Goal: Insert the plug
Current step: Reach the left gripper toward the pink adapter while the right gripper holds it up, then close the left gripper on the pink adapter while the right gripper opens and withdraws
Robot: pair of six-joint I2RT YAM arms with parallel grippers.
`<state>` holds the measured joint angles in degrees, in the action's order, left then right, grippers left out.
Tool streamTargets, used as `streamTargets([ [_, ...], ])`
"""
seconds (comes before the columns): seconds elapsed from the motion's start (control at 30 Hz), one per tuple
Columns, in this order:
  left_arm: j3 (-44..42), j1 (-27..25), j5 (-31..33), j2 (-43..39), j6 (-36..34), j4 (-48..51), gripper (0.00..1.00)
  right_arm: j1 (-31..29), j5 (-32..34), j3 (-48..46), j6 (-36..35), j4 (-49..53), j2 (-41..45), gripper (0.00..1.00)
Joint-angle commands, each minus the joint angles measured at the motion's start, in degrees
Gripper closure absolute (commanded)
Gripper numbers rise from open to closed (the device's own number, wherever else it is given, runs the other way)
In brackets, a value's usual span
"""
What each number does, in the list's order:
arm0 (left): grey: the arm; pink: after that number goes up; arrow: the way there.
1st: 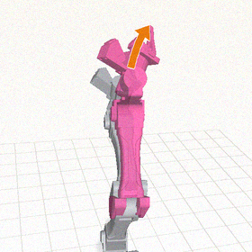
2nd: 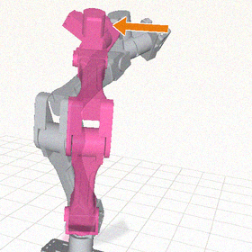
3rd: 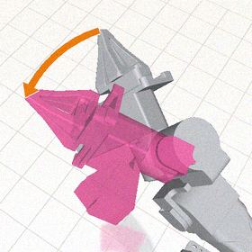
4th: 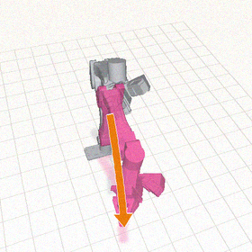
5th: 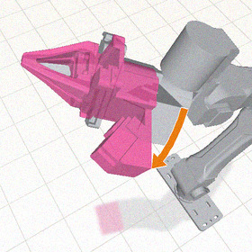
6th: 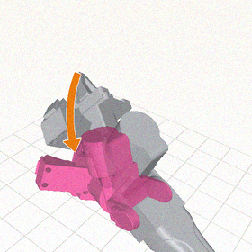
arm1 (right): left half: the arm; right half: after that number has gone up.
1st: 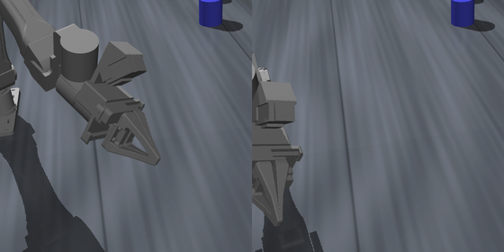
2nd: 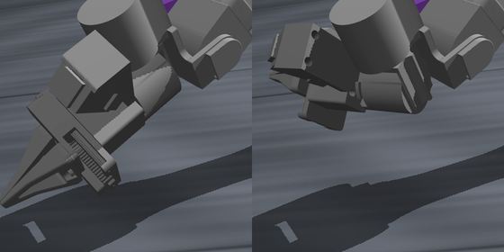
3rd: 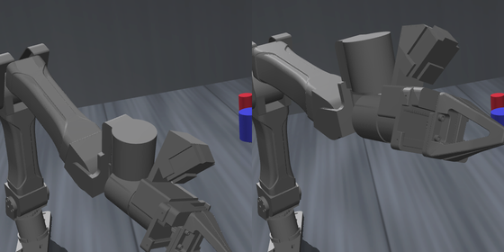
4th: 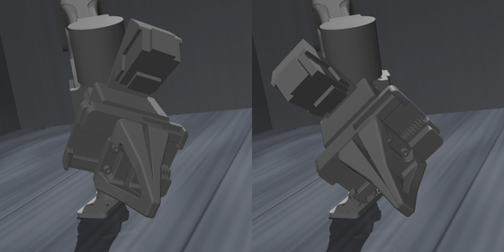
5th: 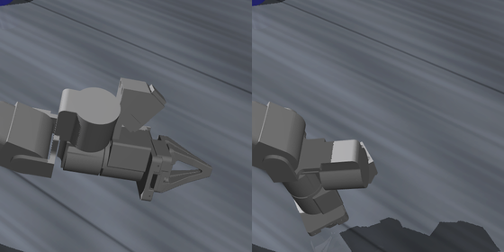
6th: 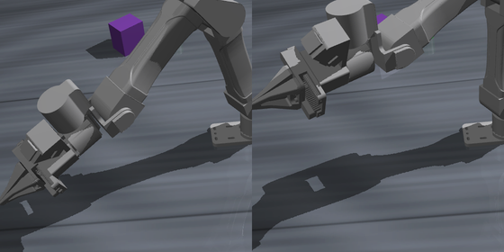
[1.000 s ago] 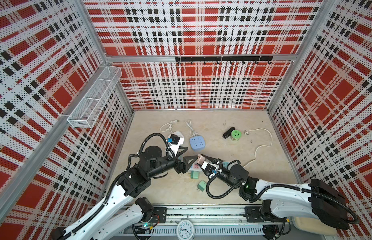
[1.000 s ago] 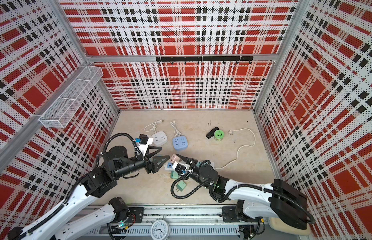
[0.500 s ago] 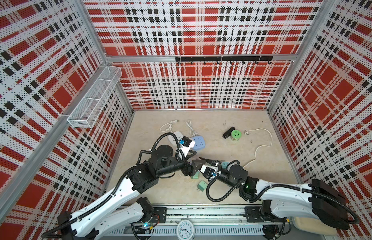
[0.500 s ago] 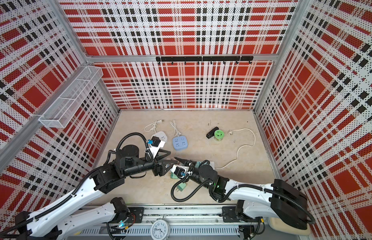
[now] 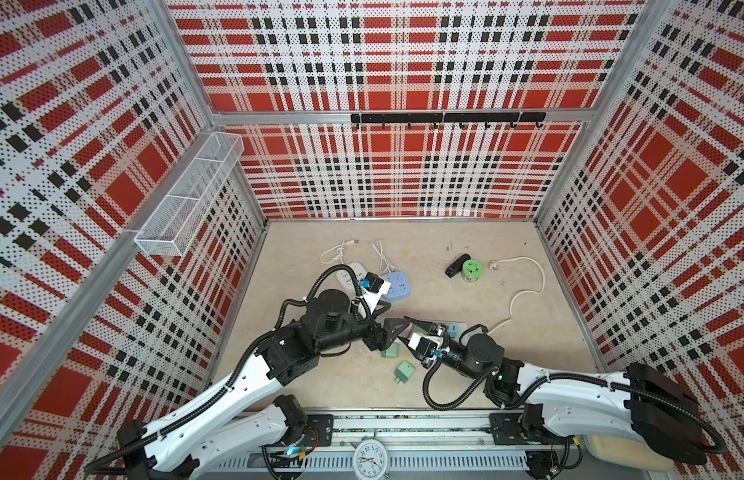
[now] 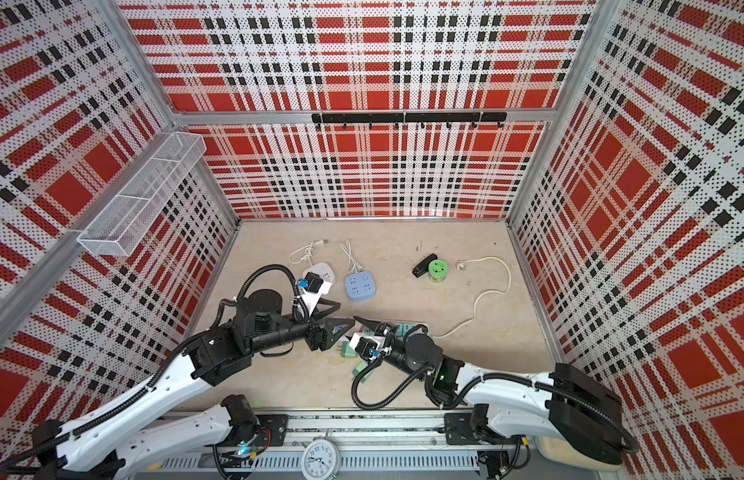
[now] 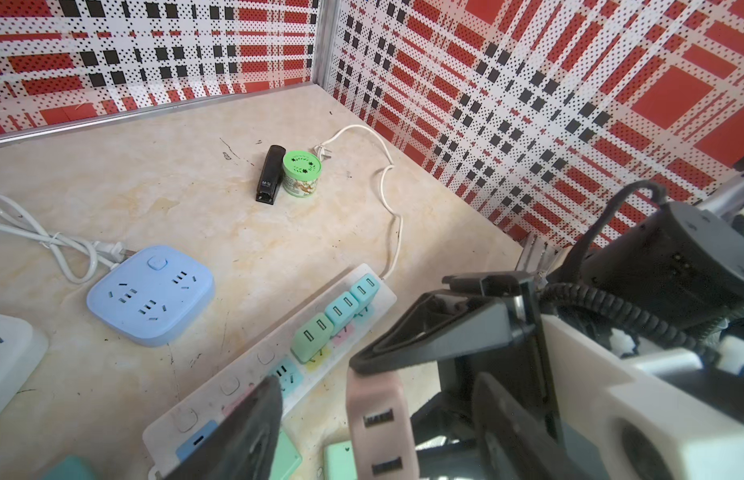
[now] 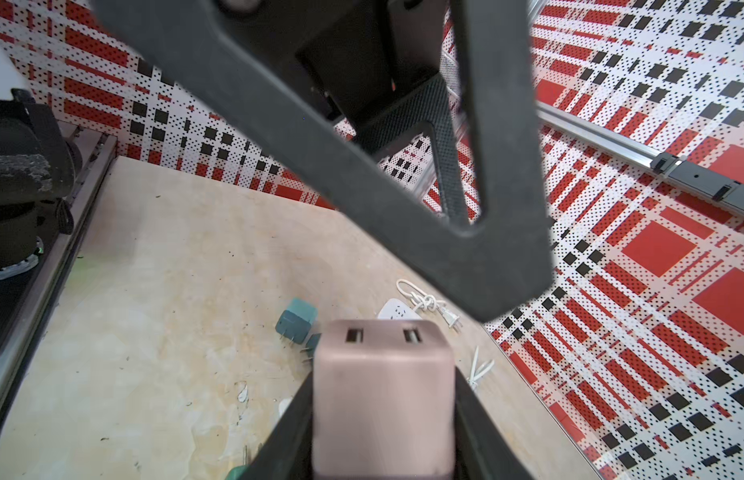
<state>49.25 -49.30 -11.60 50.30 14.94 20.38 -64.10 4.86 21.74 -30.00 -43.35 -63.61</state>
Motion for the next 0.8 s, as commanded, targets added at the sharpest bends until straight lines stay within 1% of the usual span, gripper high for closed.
streamTargets([
  [0.0,1.0,-0.4,0.1,-0.1,0.4,1.1,0.26,0.0,1.9,-0.4,0.0,-5.3,1.8,1.0],
  [0.07,0.8,-0.4,-0.4,-0.1,0.3,1.2,0.26,0.0,2.5,-0.2,0.0,-5.1,2.3,1.0],
  [0.2,0.7,-0.4,-0.6,0.4,0.3,1.1,0.26,0.0,1.4,-0.6,0.4,-4.9,2.7,1.0],
  [0.3,1.1,-0.5,-1.6,1.5,0.2,1.1,0.26,0.0,0.6,-0.4,0.8,-4.7,2.8,1.0],
  [0.53,1.9,-1.1,-1.8,4.4,-0.4,1.0,0.28,-0.1,-0.3,-0.1,1.7,-4.4,3.1,1.0],
  [0.73,2.8,-1.2,-3.6,7.0,-0.7,-0.3,0.42,0.0,-0.3,-0.4,2.1,-5.4,2.1,1.0],
  [0.77,3.0,-1.2,-3.7,7.5,-1.0,-0.3,0.47,0.0,-0.5,-0.4,2.1,-5.2,2.0,1.0],
])
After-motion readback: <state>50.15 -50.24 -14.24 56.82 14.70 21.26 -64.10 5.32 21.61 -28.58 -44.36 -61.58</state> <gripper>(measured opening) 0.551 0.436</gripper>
